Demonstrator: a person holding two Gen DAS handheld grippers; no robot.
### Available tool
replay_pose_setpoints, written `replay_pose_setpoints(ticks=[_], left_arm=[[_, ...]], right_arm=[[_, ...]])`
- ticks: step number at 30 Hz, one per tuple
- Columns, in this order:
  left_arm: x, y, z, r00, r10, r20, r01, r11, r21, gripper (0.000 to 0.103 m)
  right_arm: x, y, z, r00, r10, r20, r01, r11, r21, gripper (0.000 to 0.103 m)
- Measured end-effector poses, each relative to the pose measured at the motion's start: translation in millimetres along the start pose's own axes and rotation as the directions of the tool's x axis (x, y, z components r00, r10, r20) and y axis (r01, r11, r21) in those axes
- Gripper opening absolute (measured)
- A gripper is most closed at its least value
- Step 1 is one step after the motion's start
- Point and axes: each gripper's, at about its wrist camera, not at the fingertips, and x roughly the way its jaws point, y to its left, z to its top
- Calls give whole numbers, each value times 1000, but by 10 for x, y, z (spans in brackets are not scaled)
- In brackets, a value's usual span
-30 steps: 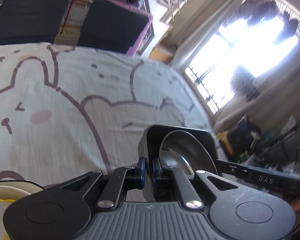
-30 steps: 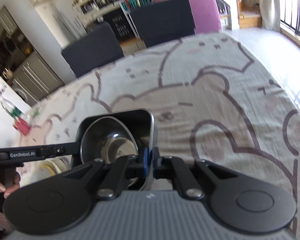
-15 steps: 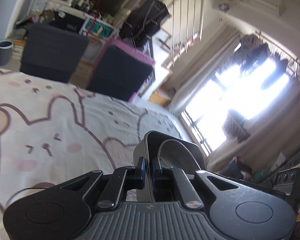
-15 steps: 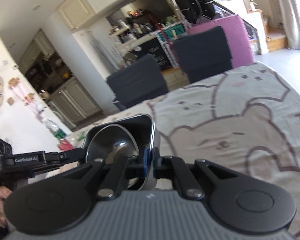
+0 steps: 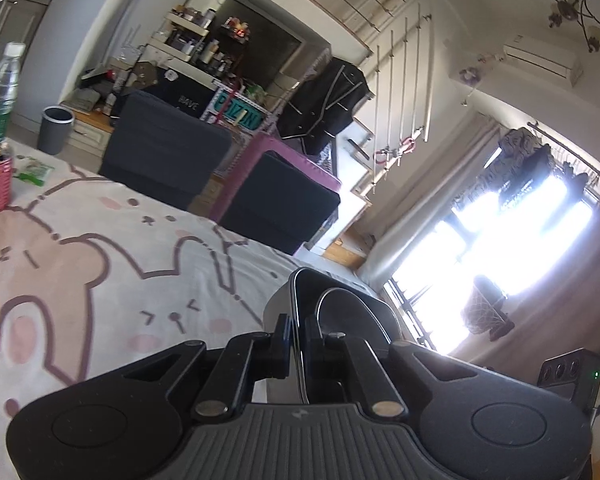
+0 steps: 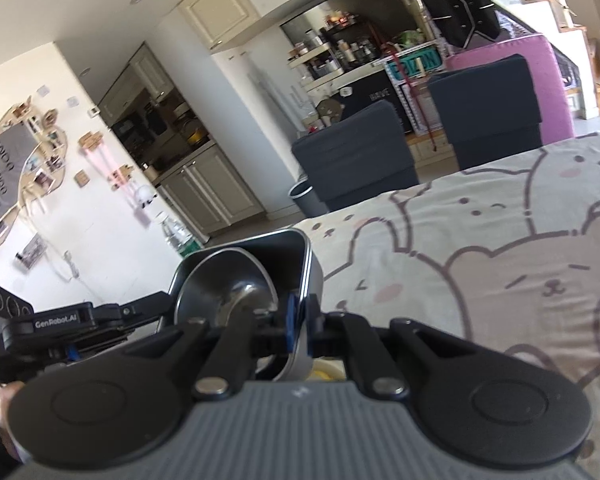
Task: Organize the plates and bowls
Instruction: 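Lift the tin with the bowl using both tools and carry it, then carry the steel tin with both tools over the cream yellow-lined bowl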
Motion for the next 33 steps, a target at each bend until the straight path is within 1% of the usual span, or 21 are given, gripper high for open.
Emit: replay_pose_setpoints(ticks=[4,12,17,24,33], left_arm=[[-76,167,-95,1000,22,-18,-23,1000,-18,7],[-153,476,-236,997,43,-70,-48,996,-70,7],[-78,569,-271,991,82,-102,-89,994,-71,7],[48,618,-307,984,110,-137,-120,991,-67,7],[181,674,-377,973,129,-190,-142,988,-59,7]], right_arm=[[151,72,-24,999,6,-43,-6,1000,-3,7],[214,199,-167,993,1,-119,-1,1000,-4,7],[294,214,-254,985,-1,-173,6,1000,27,7],[444,248,-369,965,-61,-255,64,998,3,7],[484,252,-417,950,-104,-294,102,995,-20,7]])
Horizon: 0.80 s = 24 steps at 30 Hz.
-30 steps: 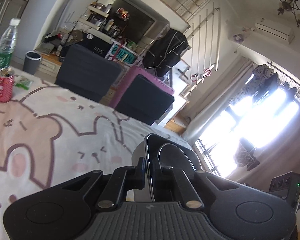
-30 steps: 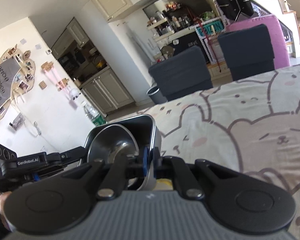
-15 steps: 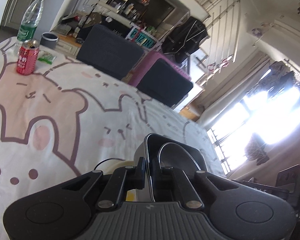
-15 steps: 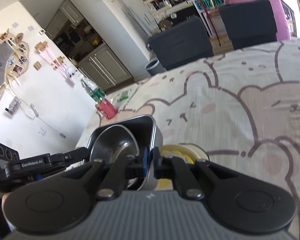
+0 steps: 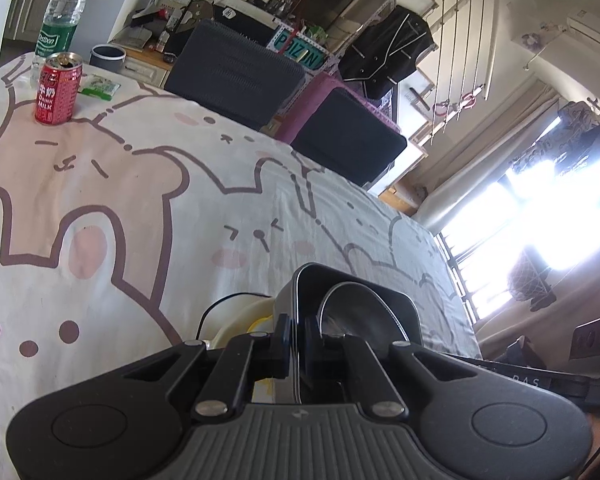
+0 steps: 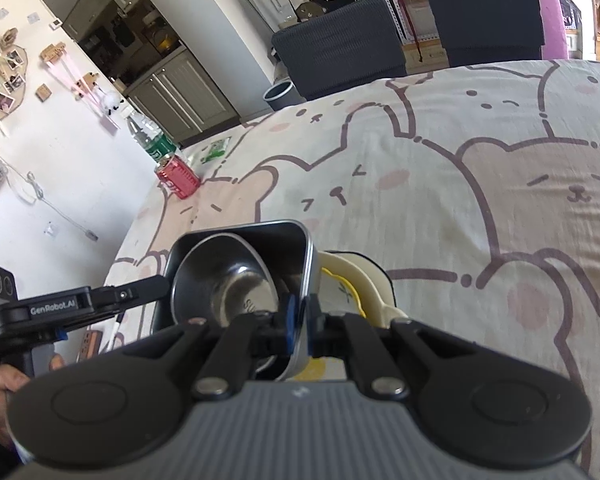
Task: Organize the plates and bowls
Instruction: 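Carry the steel tin with both tools over the cream yellow-lined bowl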
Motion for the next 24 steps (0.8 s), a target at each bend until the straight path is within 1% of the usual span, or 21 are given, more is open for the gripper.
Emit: replay_pose_setpoints(ticks=[11,15,17,24], left_arm=[[117,65,-29,997,44,-56,-44,999,-3,7],[143,80,-37,996,51,-68,-51,999,-1,7],[154,83,-40,996,54,-72,-54,999,1,7],[242,84,-60,993,67,-96,-67,998,7,7]], right_arm=[[124,43,2,998,-30,-60,29,999,-14,8],[161,60,-5,996,-43,-78,41,999,-21,8],[175,64,-10,995,-44,-86,42,999,-25,10],[225,60,-13,992,-65,-105,61,997,-38,10]])
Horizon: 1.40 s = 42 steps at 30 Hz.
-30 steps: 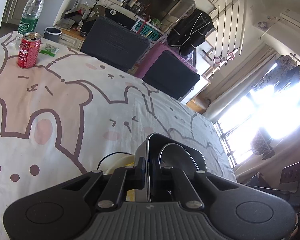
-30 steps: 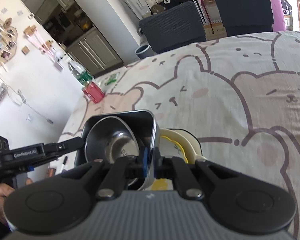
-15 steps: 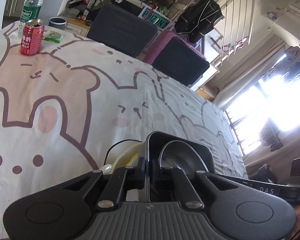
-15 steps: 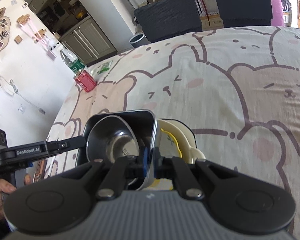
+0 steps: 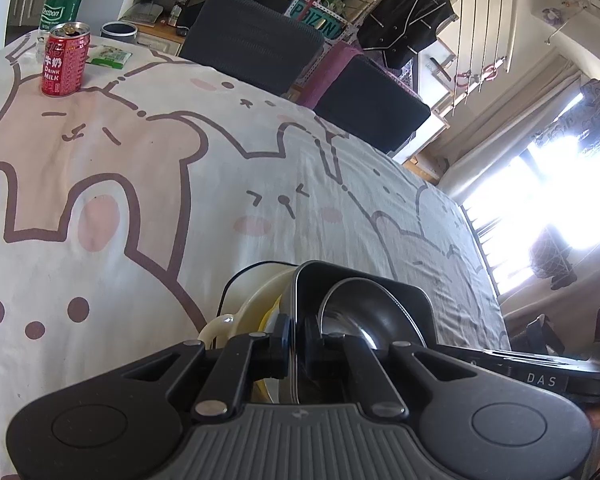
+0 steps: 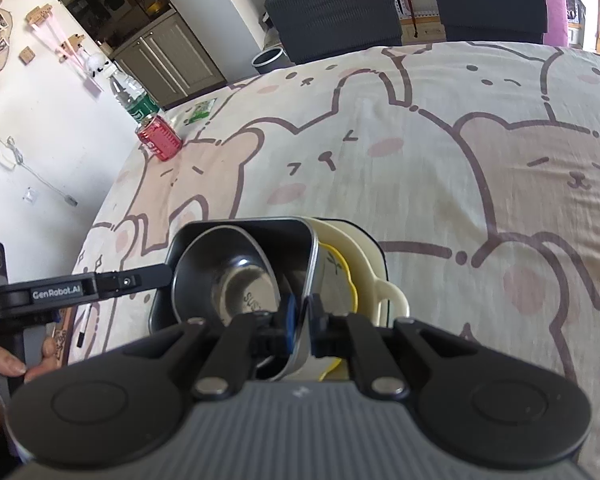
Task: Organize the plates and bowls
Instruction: 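Carry the steel tin with both tools over the cream yellow-lined bowl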
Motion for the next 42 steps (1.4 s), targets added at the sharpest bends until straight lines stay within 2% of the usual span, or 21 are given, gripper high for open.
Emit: replay_pose_setpoints(ticks=[27,29,32,35,42], left_arm=[[89,-20,-18,999,-3,-42,4,1000,12,7],[91,-28,-24,999,-12,-44,13,1000,14,8],[68,-40,-14,999,-25,-36,25,1000,15,9],[64,-27,-10,999,-22,-34,22,1000,12,9],[74,-37,-20,999,-14,-41,15,1000,24,9]], right_arm=[[119,-33,2,997,-48,-63,47,999,-17,13],[114,-40,4,997,-54,-59,53,998,-16,17],[87,-43,7,999,9,-49,-9,1000,-5,20],[101,-19,2,998,-36,-47,34,999,-25,21],[83,-89,23,998,-46,-31,46,999,9,21]])
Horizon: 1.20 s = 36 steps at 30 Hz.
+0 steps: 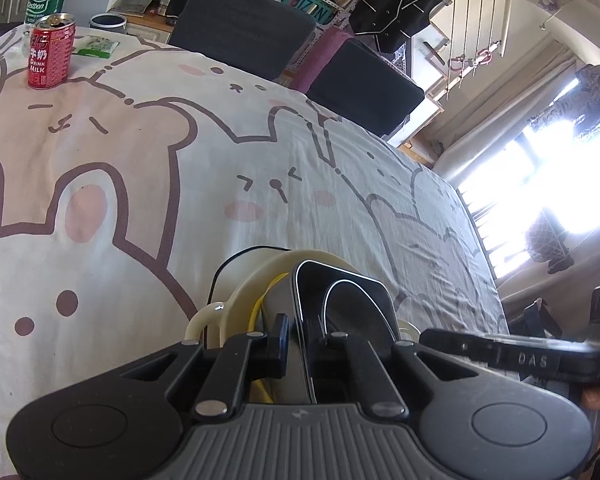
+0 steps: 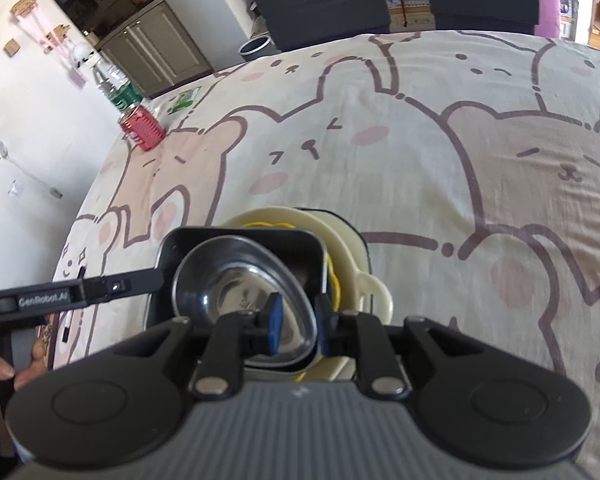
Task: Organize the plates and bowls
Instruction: 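Carry the steel tin with both tools over the cream yellow-lined bowl, then lower the steel tin into the cream bowl with both tools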
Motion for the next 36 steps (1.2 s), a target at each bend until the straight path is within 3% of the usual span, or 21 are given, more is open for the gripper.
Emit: replay_pose_setpoints(ticks=[11,18,21,25,36], left_arm=[[62,8,-6,999,30,-12,-30,999,22,14],[112,38,-23,999,47,-24,-47,999,21,13],[112,34,-26,999,44,-27,-44,999,21,12],[116,79,-41,999,4,-48,-5,1000,-21,9],[106,149,-26,999,-13,-44,10,997,-72,9]], right_arm=[[107,-156,99,1000,-23,-12,24,998,56,19],[200,-82,90,999,-34,-39,35,999,21,16],[255,-34,77,997,-34,-64,33,999,-11,9],[302,22,38,994,-40,-101,34,998,-59,6],[118,-93,29,997,48,-59,-48,999,6,6]])
